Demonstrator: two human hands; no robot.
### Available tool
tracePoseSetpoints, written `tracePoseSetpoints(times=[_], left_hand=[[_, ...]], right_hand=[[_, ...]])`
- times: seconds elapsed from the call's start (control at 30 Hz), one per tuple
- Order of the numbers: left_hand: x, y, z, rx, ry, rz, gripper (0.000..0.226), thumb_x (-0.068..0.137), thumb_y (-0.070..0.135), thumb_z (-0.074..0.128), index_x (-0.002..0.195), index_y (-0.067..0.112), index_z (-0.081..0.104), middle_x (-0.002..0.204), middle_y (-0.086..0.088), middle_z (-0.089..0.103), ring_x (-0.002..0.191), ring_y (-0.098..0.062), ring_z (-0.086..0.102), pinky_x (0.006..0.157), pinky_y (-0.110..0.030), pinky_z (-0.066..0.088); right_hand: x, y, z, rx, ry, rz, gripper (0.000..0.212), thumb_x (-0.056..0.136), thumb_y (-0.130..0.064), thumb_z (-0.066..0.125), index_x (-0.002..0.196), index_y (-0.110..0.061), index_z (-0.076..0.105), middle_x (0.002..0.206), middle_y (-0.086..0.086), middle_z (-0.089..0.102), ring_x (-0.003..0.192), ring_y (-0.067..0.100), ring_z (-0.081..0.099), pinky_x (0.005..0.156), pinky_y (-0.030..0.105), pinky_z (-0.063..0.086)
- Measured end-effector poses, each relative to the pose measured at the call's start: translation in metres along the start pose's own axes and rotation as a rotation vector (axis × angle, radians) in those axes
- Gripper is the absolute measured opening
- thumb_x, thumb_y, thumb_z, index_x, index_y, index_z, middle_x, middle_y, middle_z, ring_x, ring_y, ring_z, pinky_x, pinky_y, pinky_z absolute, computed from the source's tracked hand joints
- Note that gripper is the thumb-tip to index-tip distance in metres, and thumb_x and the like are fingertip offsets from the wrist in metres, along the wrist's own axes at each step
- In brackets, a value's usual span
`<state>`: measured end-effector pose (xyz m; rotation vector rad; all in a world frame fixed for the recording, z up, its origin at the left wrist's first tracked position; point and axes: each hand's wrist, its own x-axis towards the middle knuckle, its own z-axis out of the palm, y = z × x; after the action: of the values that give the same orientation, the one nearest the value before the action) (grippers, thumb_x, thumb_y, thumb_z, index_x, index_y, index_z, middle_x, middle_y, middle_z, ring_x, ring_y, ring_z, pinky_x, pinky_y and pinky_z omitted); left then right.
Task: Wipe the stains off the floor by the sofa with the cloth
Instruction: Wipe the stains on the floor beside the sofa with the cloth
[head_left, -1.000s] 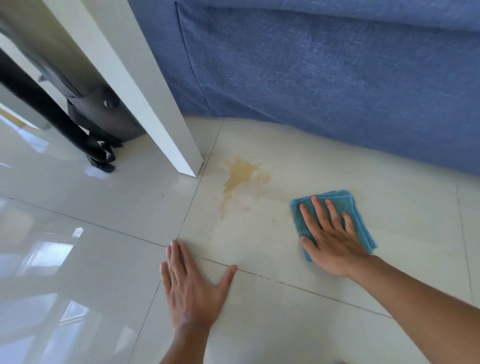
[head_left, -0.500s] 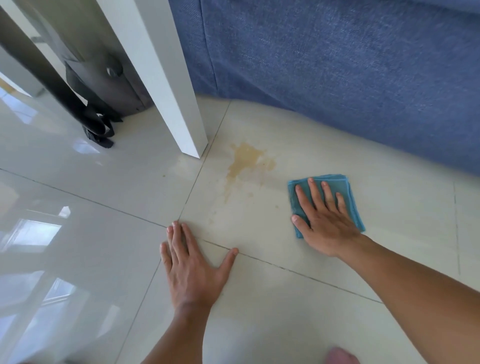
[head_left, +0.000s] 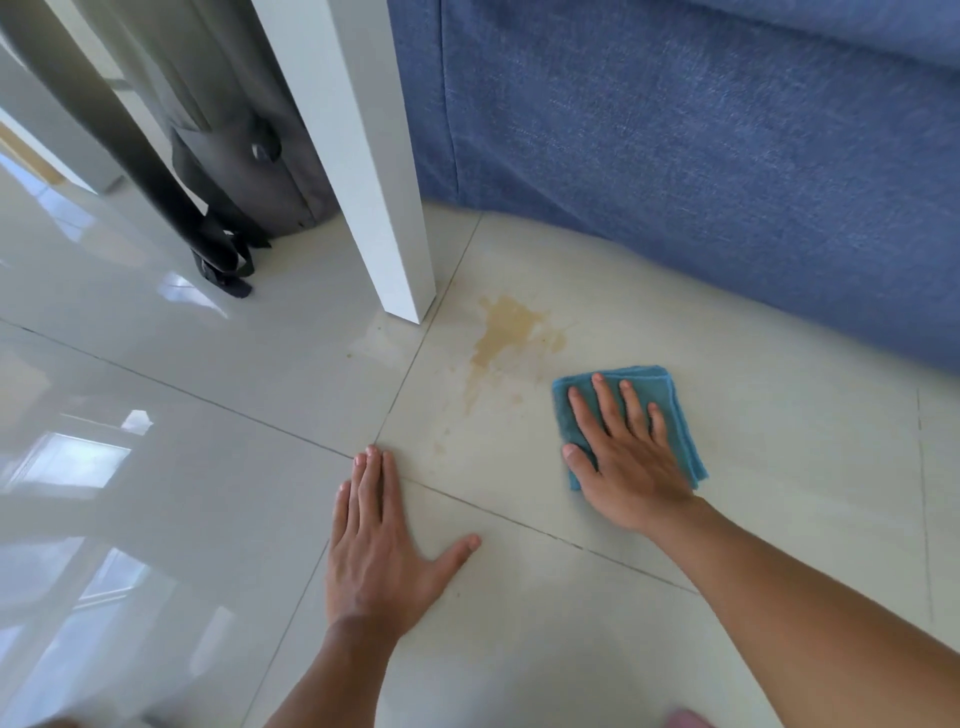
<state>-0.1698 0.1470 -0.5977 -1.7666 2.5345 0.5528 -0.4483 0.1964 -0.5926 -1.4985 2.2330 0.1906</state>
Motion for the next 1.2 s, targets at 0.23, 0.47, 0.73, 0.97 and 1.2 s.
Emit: tracePoseSetpoints(times=[0.23, 0.47, 0.73, 0.97, 1.2], left_hand=[[0.002, -0.006, 0.008, -0.016, 0.048, 0.049, 0.121, 0.076, 0.088, 0.042, 0.158, 0.004, 0.014, 0.167, -0.013, 0.011, 0.155, -0.020, 0.002, 0.125, -0.038, 0.003], [0.005, -0.007, 0.009, -0.033, 0.040, 0.065, 0.122, 0.074, 0.090, 0.042, 0.157, 0.004, 0.016, 0.167, -0.013, 0.012, 0.155, -0.020, 0.002, 0.125, -0.040, 0.005], [0.006, -0.009, 0.007, -0.040, 0.026, 0.042, 0.129, 0.069, 0.096, 0.039, 0.158, 0.007, 0.012, 0.168, -0.010, 0.006, 0.155, -0.019, -0.002, 0.125, -0.039, 0.002], [0.007, -0.010, 0.009, -0.022, 0.030, 0.051, 0.129, 0.070, 0.095, 0.041, 0.158, 0.005, 0.015, 0.167, -0.012, 0.008, 0.155, -0.021, -0.001, 0.125, -0.038, 0.001], [0.007, -0.010, 0.010, -0.042, 0.061, 0.034, 0.128, 0.071, 0.093, 0.043, 0.157, 0.003, 0.013, 0.167, -0.012, 0.012, 0.155, -0.020, 0.003, 0.124, -0.041, 0.003]], right_hand=[[-0.021, 0.011, 0.005, -0.168, -0.020, -0.429, 0.064, 0.101, -0.057, 0.021, 0.157, -0.040, -0.003, 0.165, -0.016, -0.018, 0.151, 0.011, -0.023, 0.122, 0.042, -0.010], [-0.012, -0.025, 0.009, -0.117, 0.026, -0.422, 0.061, 0.101, -0.054, 0.023, 0.158, -0.039, 0.007, 0.166, -0.017, -0.006, 0.152, 0.010, -0.015, 0.122, 0.042, -0.001], [0.019, -0.043, -0.014, -0.189, -0.045, -0.596, 0.065, 0.100, -0.062, 0.020, 0.158, -0.040, 0.000, 0.164, -0.023, -0.013, 0.154, 0.017, -0.004, 0.118, 0.042, 0.018], [0.053, -0.086, -0.014, -0.205, -0.025, -0.647, 0.064, 0.101, -0.059, 0.019, 0.158, -0.039, -0.003, 0.165, -0.020, -0.016, 0.153, 0.016, -0.016, 0.123, 0.046, -0.001], [0.052, -0.077, -0.011, -0.194, -0.032, -0.752, 0.060, 0.102, -0.055, 0.026, 0.157, -0.043, 0.005, 0.165, -0.020, -0.013, 0.151, 0.011, -0.023, 0.123, 0.044, -0.008]])
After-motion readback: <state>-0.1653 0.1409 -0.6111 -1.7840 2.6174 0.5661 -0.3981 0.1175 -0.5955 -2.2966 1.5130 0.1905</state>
